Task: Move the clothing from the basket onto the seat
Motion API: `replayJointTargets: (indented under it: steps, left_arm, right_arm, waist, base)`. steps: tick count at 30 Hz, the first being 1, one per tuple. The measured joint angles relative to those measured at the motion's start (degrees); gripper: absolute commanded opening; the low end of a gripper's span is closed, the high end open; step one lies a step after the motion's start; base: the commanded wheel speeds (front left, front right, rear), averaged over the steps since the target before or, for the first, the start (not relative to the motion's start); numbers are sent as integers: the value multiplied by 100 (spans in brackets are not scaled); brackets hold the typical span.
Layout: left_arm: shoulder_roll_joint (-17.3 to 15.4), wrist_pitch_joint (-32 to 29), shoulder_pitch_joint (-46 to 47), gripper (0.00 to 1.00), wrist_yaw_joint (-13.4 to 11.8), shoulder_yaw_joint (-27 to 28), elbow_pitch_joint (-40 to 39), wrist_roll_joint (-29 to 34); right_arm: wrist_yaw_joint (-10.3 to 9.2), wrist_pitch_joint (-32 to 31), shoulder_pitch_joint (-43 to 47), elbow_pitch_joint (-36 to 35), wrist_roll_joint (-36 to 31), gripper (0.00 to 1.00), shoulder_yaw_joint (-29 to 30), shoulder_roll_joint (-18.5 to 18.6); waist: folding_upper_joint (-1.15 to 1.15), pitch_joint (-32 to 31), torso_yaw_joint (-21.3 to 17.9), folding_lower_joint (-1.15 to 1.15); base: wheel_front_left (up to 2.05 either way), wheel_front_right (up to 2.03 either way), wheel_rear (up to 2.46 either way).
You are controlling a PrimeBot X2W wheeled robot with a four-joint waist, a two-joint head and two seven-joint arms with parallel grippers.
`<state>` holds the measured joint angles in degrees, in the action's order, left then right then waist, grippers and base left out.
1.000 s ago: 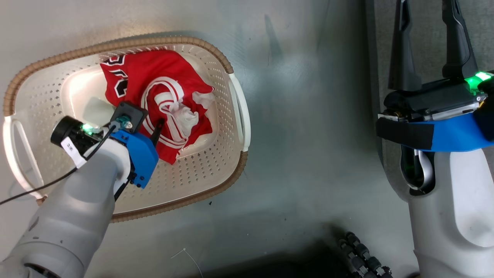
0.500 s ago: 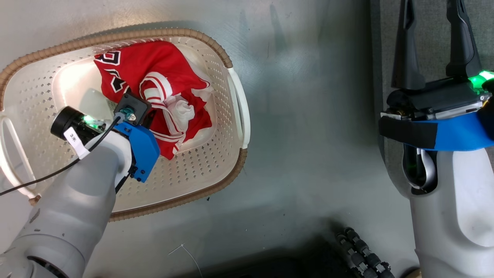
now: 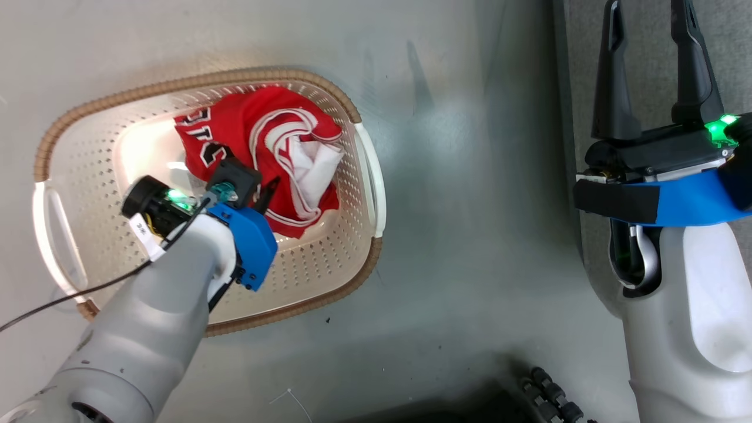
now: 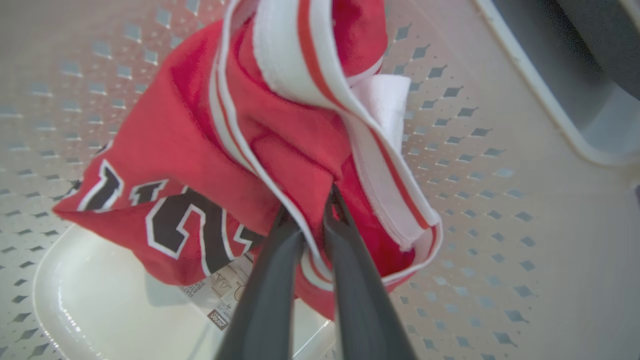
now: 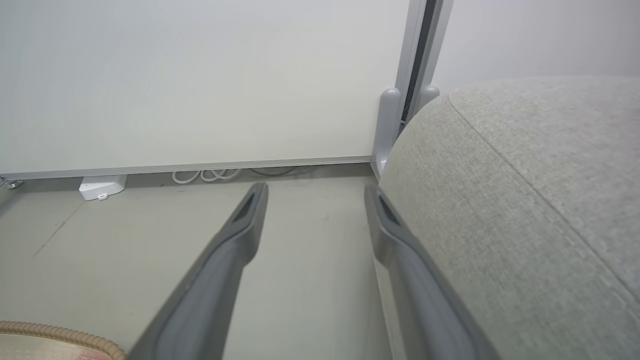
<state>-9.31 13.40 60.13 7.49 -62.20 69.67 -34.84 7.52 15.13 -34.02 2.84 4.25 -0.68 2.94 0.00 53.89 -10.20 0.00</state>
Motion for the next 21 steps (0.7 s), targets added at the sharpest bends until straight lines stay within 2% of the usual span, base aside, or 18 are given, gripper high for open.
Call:
replayJointTargets:
  steps: [10,21]
  left_arm:
    - [80,157,-322,0,0,-199,-602,-394]
    - [5,159,-911,0,0,467,-1813,-102]
  right_arm:
    - [0,0,149,304,13,100,19,-1]
    - [-1,0,689,679,-77,100,127,-3]
  waist:
    - [0,-684,183,0]
    - [0,-1781,494,-1]
  base:
    - [0,0,0]
    - [0,0,0]
